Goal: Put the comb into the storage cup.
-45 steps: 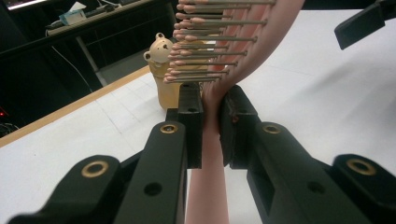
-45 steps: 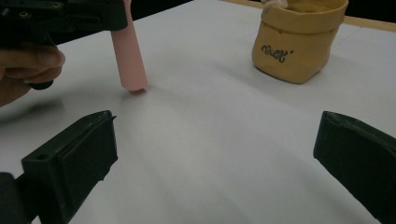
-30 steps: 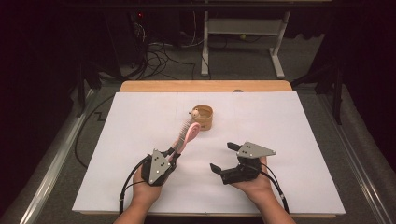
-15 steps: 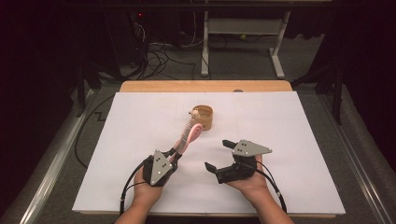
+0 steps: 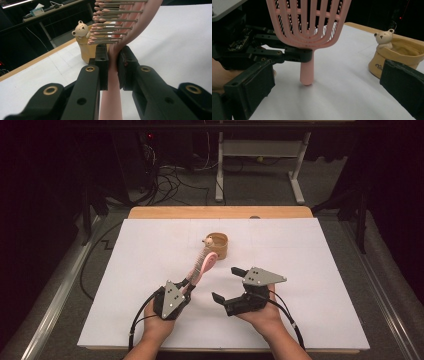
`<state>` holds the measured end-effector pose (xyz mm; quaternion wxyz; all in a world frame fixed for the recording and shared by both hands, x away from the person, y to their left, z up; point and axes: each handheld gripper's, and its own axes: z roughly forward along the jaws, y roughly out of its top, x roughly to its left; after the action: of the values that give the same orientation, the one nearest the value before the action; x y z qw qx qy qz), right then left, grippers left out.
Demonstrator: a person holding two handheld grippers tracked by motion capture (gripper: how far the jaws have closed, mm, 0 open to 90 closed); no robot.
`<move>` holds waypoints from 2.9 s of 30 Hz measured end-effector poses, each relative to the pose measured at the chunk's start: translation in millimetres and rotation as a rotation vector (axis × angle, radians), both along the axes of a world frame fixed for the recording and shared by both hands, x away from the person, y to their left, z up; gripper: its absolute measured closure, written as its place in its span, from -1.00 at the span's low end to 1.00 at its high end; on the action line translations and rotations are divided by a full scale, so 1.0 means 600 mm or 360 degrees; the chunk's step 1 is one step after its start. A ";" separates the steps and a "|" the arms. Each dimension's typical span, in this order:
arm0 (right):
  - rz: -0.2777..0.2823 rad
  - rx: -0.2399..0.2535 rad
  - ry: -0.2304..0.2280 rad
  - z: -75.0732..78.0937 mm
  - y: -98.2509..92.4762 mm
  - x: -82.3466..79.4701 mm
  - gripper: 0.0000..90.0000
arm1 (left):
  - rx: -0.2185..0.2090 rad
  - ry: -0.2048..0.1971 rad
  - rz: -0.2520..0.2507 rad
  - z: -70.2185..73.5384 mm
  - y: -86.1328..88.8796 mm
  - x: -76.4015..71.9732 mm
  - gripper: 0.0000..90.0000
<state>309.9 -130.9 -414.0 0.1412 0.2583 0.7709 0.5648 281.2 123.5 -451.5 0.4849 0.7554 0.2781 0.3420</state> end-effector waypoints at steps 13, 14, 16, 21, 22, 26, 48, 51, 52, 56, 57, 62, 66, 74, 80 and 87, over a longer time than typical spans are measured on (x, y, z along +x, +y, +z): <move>0.0038 0.0055 -0.0012 0.019 0.023 0.001 -1.00 | -0.0028 -0.0015 -0.0005 0.004 0.001 -0.003 0.79; 0.0039 0.0058 -0.0012 0.020 0.025 0.001 -1.00 | -0.0029 -0.0017 -0.0004 0.004 0.001 -0.003 0.79; 0.0040 0.0063 -0.0009 0.022 0.028 0.002 -1.00 | -0.0030 -0.0017 -0.0004 0.005 0.001 -0.003 0.79; 0.0042 0.0074 -0.0008 0.024 0.033 0.005 -0.99 | -0.0020 -0.0024 -0.0007 0.004 -0.001 -0.004 0.79; 0.0042 0.0074 -0.0005 0.024 0.035 0.005 -1.00 | -0.0009 -0.0028 -0.0008 0.005 -0.002 -0.004 0.79; 0.0041 0.0083 0.0001 0.023 0.037 0.007 -0.99 | 0.0000 -0.0031 -0.0017 0.005 -0.005 -0.006 0.79; 0.0069 0.0125 -0.0025 0.036 0.057 0.005 -1.00 | 0.0014 -0.0045 -0.0034 0.007 -0.012 -0.011 0.79; 0.0068 0.0130 -0.0027 0.036 0.058 0.005 -1.00 | 0.0012 -0.0047 -0.0036 0.007 -0.014 -0.012 0.79; 0.0069 0.0131 -0.0027 0.037 0.058 0.006 -1.00 | 0.0013 -0.0048 -0.0038 0.007 -0.014 -0.012 0.79; 0.0066 0.0147 -0.0022 0.038 0.059 0.007 -0.99 | 0.0021 -0.0046 -0.0038 0.007 -0.016 -0.012 0.79; 0.0068 0.0149 -0.0020 0.038 0.059 0.007 -0.99 | 0.0023 -0.0046 -0.0039 0.007 -0.016 -0.012 0.79; 0.0070 0.0166 -0.0029 0.039 0.059 0.008 -0.99 | 0.0021 -0.0049 -0.0044 0.007 -0.017 -0.013 0.79; 0.0065 0.0179 -0.0028 0.040 0.059 0.009 -0.99 | 0.0014 -0.0057 -0.0050 0.007 -0.018 -0.014 0.79; 0.0059 0.0199 -0.0029 0.042 0.059 0.010 -0.97 | 0.0024 -0.0058 -0.0045 0.007 -0.019 -0.015 0.79; 0.0043 0.0215 -0.0017 0.041 0.059 0.012 -0.94 | 0.0021 -0.0062 -0.0043 0.008 -0.020 -0.017 0.79; 0.0034 0.0226 -0.0009 0.038 0.062 0.013 -0.89 | 0.0022 -0.0066 -0.0038 0.008 -0.022 -0.018 0.79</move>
<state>317.5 -93.8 -390.9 0.1188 0.2579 0.7312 0.6203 270.5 110.6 -446.6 0.4895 0.7546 0.2566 0.3537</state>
